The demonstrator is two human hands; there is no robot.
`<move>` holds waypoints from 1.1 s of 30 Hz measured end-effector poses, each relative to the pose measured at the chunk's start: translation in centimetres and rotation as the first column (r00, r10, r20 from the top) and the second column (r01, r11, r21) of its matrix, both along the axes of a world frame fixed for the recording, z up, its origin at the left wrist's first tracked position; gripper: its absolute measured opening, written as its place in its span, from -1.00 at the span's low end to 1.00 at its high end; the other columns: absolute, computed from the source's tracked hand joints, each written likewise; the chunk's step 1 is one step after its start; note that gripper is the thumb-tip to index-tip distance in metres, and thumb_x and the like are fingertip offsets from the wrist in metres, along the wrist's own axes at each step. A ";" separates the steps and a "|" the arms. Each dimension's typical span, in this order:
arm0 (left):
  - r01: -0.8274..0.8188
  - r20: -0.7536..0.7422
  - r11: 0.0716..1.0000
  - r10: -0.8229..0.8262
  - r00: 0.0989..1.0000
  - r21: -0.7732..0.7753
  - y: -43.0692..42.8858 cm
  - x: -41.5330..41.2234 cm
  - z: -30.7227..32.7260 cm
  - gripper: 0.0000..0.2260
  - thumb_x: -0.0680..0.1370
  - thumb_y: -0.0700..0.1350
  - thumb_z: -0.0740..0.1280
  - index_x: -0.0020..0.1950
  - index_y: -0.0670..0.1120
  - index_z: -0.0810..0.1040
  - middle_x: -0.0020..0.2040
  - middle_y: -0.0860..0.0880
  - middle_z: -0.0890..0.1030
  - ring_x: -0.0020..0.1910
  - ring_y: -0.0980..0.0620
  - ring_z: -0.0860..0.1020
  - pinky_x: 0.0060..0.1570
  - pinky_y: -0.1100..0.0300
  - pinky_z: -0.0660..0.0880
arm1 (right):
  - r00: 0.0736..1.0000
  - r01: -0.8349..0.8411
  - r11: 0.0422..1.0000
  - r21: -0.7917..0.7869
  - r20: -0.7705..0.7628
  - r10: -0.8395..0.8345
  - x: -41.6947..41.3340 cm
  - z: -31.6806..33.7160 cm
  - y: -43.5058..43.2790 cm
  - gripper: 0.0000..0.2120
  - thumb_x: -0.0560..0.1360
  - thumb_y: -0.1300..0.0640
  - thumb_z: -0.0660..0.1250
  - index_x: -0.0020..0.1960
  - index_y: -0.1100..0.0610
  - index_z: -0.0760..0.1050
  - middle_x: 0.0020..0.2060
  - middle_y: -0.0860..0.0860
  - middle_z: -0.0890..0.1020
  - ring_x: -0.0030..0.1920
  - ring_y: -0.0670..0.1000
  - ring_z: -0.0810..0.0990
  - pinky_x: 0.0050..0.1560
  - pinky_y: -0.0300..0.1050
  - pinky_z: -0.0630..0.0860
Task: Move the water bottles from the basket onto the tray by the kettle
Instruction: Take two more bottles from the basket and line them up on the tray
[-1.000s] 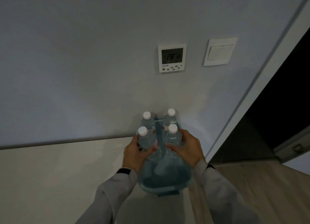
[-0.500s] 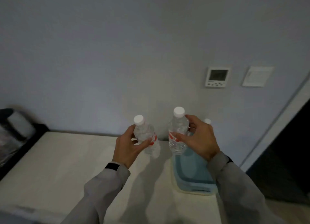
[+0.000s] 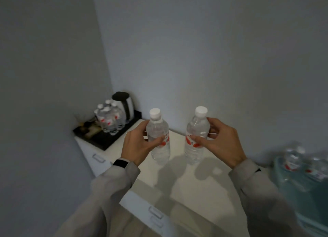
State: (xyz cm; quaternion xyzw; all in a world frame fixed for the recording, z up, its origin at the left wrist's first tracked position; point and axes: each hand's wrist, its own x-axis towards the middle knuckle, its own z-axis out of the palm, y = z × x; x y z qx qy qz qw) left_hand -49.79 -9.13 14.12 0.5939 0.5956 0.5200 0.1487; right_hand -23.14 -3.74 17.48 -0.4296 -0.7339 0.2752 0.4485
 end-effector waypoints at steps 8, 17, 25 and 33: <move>-0.143 -0.016 0.989 0.143 0.990 -0.034 -2.2 -14.6 0.2 -0.41 0.33 0.27 0.50 0.30 0.12 0.53 0.09 0.14 0.70 0.06 0.16 0.67 0.08 -0.02 0.65 | 0.980 -0.199 0.980 0.010 0.001 0.199 -16.7 0.0 2.6 -0.45 0.21 -0.10 0.63 0.15 -0.15 0.55 -0.04 -0.25 0.68 -0.06 -0.23 0.67 -0.04 -0.34 0.60; -0.289 -0.094 0.956 0.283 0.955 -0.055 0.3 -29.0 1.2 -0.42 0.32 0.26 0.51 0.27 0.08 0.55 0.01 0.19 0.70 -0.04 0.25 0.66 -0.02 0.10 0.67 | 0.936 -0.349 0.937 0.015 -0.037 0.349 -33.6 -1.2 9.2 -0.43 0.23 -0.14 0.62 0.19 -0.15 0.53 -0.06 -0.31 0.65 -0.03 -0.28 0.65 -0.03 -0.33 0.61; -0.303 -0.086 0.952 0.298 0.951 -0.049 3.7 -40.0 0.9 -0.42 0.32 0.27 0.51 0.27 0.08 0.54 0.04 0.26 0.67 0.00 0.31 0.64 -0.02 0.24 0.66 | 0.926 -0.376 0.927 -0.001 -0.038 0.375 -44.3 -2.5 13.4 -0.47 0.24 -0.11 0.61 0.07 -0.45 0.45 -0.06 -0.45 0.62 0.04 -0.31 0.62 0.03 -0.31 0.61; -0.124 -0.048 0.990 0.121 0.991 -0.065 9.2 -50.3 -1.7 -0.46 0.34 0.18 0.55 0.27 0.10 0.55 0.07 0.23 0.68 0.02 0.27 0.66 0.01 0.21 0.66 | 0.974 -0.227 0.974 -0.023 -0.033 0.226 -52.4 -4.5 14.3 -0.45 0.28 -0.08 0.61 0.20 -0.23 0.46 0.02 -0.26 0.65 0.06 -0.22 0.65 0.07 -0.20 0.63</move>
